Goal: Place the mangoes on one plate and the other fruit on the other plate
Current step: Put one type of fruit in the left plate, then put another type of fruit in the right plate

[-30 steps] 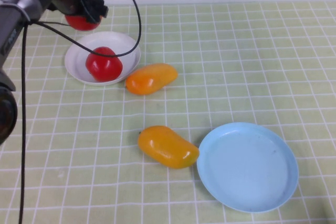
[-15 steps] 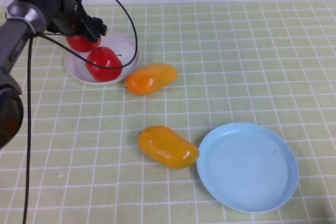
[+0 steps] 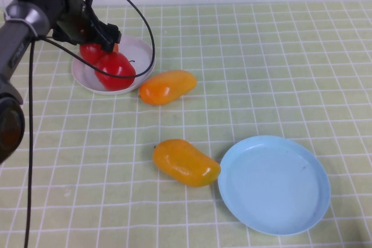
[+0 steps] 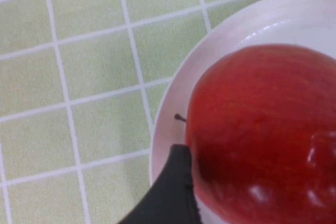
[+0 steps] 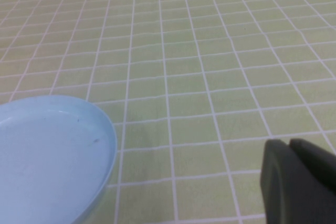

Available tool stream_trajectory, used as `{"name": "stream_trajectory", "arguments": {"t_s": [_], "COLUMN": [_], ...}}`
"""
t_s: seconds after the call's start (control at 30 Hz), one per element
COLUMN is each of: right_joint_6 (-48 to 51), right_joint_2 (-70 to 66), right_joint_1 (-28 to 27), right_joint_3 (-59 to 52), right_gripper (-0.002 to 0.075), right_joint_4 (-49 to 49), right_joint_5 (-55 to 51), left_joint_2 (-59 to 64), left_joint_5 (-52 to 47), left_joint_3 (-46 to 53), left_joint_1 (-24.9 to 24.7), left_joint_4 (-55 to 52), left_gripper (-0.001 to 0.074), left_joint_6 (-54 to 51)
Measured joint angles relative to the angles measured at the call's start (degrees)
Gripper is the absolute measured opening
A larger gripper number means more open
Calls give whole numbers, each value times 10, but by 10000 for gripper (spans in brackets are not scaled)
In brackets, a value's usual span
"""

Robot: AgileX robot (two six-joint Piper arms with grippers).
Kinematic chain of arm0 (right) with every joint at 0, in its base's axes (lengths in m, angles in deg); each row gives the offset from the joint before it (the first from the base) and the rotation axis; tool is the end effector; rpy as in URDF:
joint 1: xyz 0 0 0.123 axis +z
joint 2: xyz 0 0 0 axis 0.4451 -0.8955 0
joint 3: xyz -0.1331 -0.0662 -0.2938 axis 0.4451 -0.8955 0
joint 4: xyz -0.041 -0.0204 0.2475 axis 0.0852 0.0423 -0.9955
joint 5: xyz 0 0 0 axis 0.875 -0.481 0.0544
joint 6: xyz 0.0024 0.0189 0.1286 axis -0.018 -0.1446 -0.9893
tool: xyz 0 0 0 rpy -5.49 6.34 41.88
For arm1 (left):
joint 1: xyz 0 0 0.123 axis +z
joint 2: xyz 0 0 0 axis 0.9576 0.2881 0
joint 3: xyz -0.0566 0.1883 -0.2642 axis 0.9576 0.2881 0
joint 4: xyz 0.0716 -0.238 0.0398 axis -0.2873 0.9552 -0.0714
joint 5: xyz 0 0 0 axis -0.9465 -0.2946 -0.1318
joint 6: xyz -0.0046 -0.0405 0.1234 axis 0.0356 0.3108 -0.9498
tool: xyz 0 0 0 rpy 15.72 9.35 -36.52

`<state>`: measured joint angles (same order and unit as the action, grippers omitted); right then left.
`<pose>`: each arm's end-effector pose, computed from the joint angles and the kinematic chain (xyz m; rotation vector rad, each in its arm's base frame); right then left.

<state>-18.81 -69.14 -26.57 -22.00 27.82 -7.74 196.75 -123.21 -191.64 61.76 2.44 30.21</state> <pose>0.0460 0.0053 0.1632 0.0798 1.8417 0.1184 0.5800 -0.1083 0.2307 0.3689 2.4988 0.0577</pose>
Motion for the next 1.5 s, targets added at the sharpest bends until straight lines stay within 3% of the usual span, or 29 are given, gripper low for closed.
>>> {"name": "stream_trajectory", "arguments": {"t_s": [0.37, 0.57, 0.63, 0.7, 0.83, 0.9, 1.17, 1.5], "right_joint_6": [0, 0, 0, 0, 0, 0, 0, 0], "right_joint_2": [0, 0, 0, 0, 0, 0, 0, 0], "right_joint_1": [0, 0, 0, 0, 0, 0, 0, 0], "right_joint_3": [0, 0, 0, 0, 0, 0, 0, 0], "right_gripper": [-16, -15, -15, -16, -16, -16, -15, -16], "right_joint_4": [0, 0, 0, 0, 0, 0, 0, 0], "right_joint_5": [0, 0, 0, 0, 0, 0, 0, 0], "left_joint_2": [-52, -99, -113, -127, -139, -139, -194, -432], "left_joint_5": [-26, -93, -114, -126, -153, -167, -179, -180], "left_joint_3": [0, 0, 0, 0, -1, -1, 0, 99], "left_joint_1": [0, 1, 1, 1, 1, 1, -1, -24], "left_joint_4": [1, 17, 22, 24, 25, 25, 59, 61], "left_gripper": [668, 647, 586, 474, 137, 63, 1, 0], "left_joint_6": [5, 5, 5, 5, 3, -7, -18, -23]}}
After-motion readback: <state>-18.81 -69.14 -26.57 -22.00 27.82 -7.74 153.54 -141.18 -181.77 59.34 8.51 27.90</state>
